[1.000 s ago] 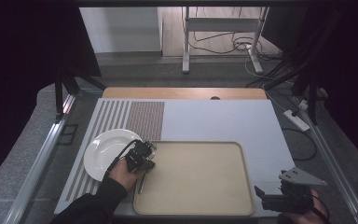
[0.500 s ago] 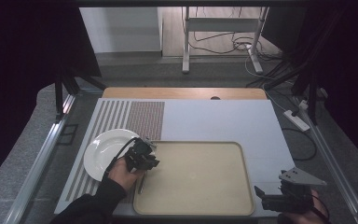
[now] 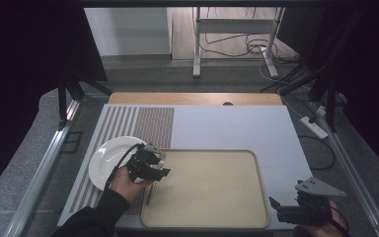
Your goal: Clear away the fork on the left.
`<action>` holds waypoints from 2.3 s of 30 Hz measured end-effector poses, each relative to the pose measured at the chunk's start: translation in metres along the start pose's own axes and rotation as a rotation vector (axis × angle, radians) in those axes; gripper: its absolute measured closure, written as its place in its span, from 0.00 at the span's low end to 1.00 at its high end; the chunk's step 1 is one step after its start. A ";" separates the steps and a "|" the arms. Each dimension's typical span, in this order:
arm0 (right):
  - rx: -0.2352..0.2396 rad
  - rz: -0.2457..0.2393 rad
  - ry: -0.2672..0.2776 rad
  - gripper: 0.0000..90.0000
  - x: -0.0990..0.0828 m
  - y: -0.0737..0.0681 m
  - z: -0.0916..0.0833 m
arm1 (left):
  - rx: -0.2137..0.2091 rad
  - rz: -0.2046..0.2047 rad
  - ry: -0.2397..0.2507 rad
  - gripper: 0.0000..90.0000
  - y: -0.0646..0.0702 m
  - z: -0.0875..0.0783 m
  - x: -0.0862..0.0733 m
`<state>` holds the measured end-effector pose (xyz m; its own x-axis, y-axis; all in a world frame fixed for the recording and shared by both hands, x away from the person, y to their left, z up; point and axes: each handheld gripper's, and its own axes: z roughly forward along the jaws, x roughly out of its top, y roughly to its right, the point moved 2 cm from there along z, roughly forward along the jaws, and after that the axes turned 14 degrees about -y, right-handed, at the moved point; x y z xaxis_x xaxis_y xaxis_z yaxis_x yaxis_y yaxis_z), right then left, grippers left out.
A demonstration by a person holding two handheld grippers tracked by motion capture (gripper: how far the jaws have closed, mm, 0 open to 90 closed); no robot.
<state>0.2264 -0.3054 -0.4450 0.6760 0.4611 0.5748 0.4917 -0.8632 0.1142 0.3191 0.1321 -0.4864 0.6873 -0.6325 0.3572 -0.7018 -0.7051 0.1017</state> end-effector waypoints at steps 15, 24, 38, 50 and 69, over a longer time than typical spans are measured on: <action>0.002 0.000 0.001 0.00 0.000 0.000 0.000 | 0.024 0.008 0.014 0.08 0.001 -0.017 -0.014; 0.002 0.000 0.000 0.00 0.000 0.000 0.000 | 0.031 -0.012 -0.020 0.00 -0.002 -0.021 -0.027; 0.006 -0.013 -0.003 0.00 0.000 -0.001 0.001 | 0.034 -0.052 0.114 0.00 -0.010 -0.035 -0.047; 0.002 -0.019 -0.007 0.00 0.000 -0.002 0.001 | 0.017 -0.117 0.156 0.00 -0.015 -0.041 -0.069; 0.003 -0.024 -0.010 0.00 0.001 -0.002 0.001 | -0.010 -0.199 0.213 0.00 -0.021 -0.055 -0.111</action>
<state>0.2262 -0.3028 -0.4459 0.6693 0.4838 0.5639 0.5095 -0.8513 0.1257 0.2476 0.2343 -0.4772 0.7572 -0.3999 0.5165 -0.5599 -0.8046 0.1978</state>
